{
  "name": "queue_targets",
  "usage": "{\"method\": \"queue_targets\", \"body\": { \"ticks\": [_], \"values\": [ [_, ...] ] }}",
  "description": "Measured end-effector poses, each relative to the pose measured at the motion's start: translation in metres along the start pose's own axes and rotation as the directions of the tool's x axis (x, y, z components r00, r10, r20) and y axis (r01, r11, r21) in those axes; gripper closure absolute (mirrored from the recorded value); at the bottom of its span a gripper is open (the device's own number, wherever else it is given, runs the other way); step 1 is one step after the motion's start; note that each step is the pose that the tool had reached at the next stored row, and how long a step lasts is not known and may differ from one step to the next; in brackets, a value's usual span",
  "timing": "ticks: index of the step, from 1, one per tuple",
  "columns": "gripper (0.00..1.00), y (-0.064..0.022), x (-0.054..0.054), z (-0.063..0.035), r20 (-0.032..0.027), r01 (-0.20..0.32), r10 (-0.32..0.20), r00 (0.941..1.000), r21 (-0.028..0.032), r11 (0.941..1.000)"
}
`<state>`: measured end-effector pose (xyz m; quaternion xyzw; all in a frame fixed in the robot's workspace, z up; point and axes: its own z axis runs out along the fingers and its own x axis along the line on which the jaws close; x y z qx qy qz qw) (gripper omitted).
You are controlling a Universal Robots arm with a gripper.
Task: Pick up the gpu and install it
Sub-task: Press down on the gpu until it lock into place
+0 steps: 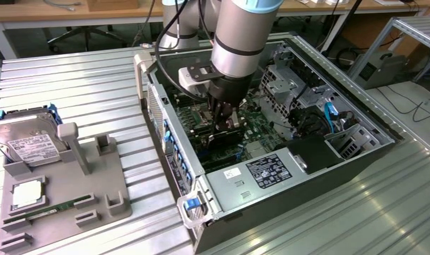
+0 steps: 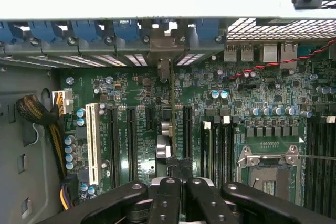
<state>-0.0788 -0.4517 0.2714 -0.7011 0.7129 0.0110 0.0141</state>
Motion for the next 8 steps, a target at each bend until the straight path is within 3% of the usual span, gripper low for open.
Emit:
{"method": "queue_targets", "body": {
  "ticks": [8],
  "values": [
    [0.89,0.0015,0.0001,0.0001,0.0001,0.0,0.0,1.0,0.0002,1.0]
  ]
}}
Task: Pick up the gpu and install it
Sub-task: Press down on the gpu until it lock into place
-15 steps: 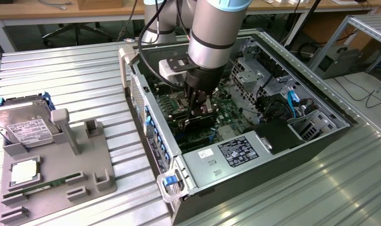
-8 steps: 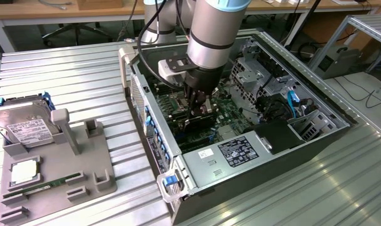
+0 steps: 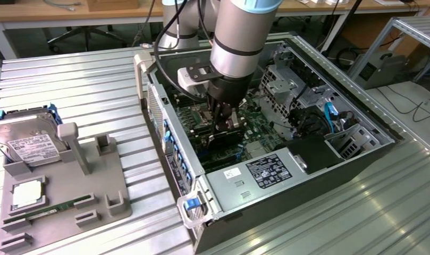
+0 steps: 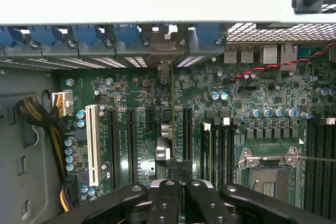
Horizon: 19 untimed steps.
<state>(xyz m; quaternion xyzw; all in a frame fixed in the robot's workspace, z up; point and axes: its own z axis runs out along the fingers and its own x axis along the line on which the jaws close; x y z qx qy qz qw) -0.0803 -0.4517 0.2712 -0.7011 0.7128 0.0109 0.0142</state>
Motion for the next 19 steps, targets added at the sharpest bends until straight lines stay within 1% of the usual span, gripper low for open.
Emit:
{"method": "queue_targets", "body": {
  "ticks": [5,7,10,12,14,19],
  "values": [
    [0.89,0.0001,0.0,-0.0002,0.0001,0.0,0.0,1.0,0.0001,1.0],
    [0.89,0.0001,0.0,-0.0028,0.0009,0.0,0.0,1.0,0.0003,1.0],
    [0.89,0.0,0.0,-0.0105,0.0002,0.0,0.0,1.0,0.0002,1.0],
    [0.89,0.0,-0.001,-0.0187,0.0,0.0,0.0,1.0,0.0001,1.0],
    [0.89,-0.0001,-0.001,-0.0289,0.0001,0.0,0.0,1.0,0.0001,1.0],
    [0.89,-0.0001,-0.002,-0.0454,-0.001,0.0,0.0,1.0,0.0,1.0]
  ]
}}
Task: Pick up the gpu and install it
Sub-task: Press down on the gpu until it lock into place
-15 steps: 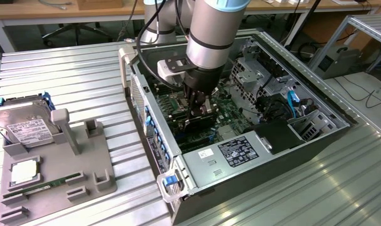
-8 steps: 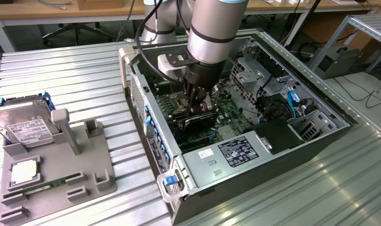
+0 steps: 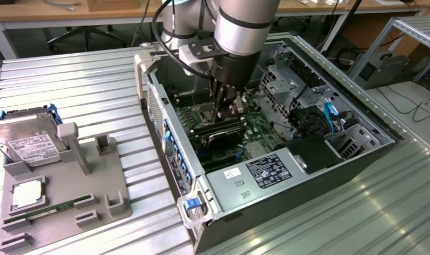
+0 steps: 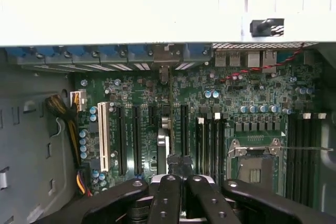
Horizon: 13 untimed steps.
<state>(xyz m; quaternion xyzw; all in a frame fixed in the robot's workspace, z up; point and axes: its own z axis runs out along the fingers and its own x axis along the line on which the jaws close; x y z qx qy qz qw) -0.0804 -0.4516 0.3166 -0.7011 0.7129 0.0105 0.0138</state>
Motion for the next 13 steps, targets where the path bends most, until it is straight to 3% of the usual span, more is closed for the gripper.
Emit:
{"method": "queue_targets", "body": {
  "ticks": [7,13],
  "values": [
    [0.89,-0.0001,-0.001,-0.025,-0.0012,0.0,0.0,1.0,0.0005,1.0],
    [0.89,-0.0002,-0.001,-0.0386,-0.0019,0.0,0.0,1.0,0.0008,1.0]
  ]
}}
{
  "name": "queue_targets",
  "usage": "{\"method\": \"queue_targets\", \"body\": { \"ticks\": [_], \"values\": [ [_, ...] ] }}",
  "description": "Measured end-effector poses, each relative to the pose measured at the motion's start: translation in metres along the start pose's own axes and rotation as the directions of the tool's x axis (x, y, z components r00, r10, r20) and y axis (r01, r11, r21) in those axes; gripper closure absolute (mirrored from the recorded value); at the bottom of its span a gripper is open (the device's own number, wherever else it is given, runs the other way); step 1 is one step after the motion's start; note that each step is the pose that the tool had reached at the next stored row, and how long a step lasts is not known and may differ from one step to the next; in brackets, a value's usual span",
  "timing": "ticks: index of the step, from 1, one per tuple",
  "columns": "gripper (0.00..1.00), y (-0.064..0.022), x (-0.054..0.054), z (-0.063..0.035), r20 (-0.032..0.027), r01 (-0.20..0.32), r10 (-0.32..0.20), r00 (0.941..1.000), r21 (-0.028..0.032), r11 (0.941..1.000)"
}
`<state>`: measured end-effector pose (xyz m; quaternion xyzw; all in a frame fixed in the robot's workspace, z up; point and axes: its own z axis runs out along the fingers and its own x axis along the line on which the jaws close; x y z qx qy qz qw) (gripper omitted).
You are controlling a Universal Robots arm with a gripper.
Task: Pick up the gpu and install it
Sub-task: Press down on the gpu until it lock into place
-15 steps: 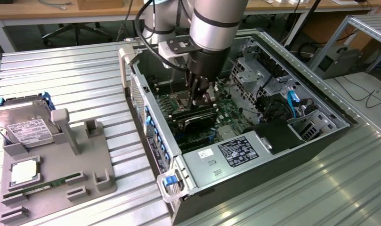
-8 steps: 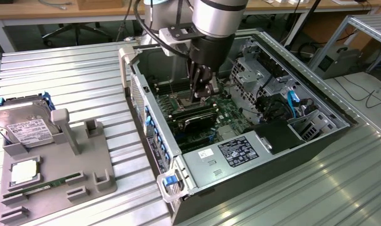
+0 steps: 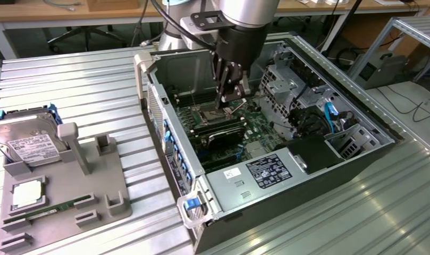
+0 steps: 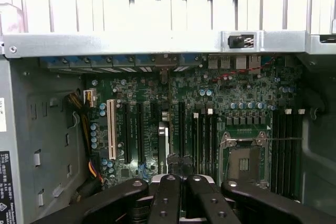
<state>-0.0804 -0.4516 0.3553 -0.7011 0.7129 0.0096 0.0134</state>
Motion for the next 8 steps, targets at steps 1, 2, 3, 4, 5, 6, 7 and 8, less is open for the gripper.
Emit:
{"method": "queue_targets", "body": {
  "ticks": [1,2,3,4,5,6,7,8],
  "values": [
    [0.89,0.0,-0.0001,-0.0023,-0.0001,0.0,0.0,1.0,-0.0001,1.0],
    [0.89,0.0,-0.0001,-0.0029,0.0,0.0,0.0,1.0,0.0,1.0],
    [0.89,0.0,-0.0001,-0.0029,0.0001,0.0,0.0,1.0,0.0001,1.0],
    [0.89,0.0,-0.0001,-0.0029,0.0001,0.0,0.0,1.0,0.0,1.0],
    [0.89,0.0,-0.0001,-0.003,-0.0001,0.0,0.0,1.0,0.0,1.0],
    [0.89,0.0,-0.0001,-0.003,-0.0001,0.0,0.0,1.0,-0.0001,1.0],
    [0.89,0.0,-0.0001,-0.003,-0.0001,0.0,0.0,1.0,-0.0001,1.0],
    [0.89,0.0,-0.0001,-0.003,-0.0001,0.0,0.0,1.0,-0.0001,1.0]
  ]
}}
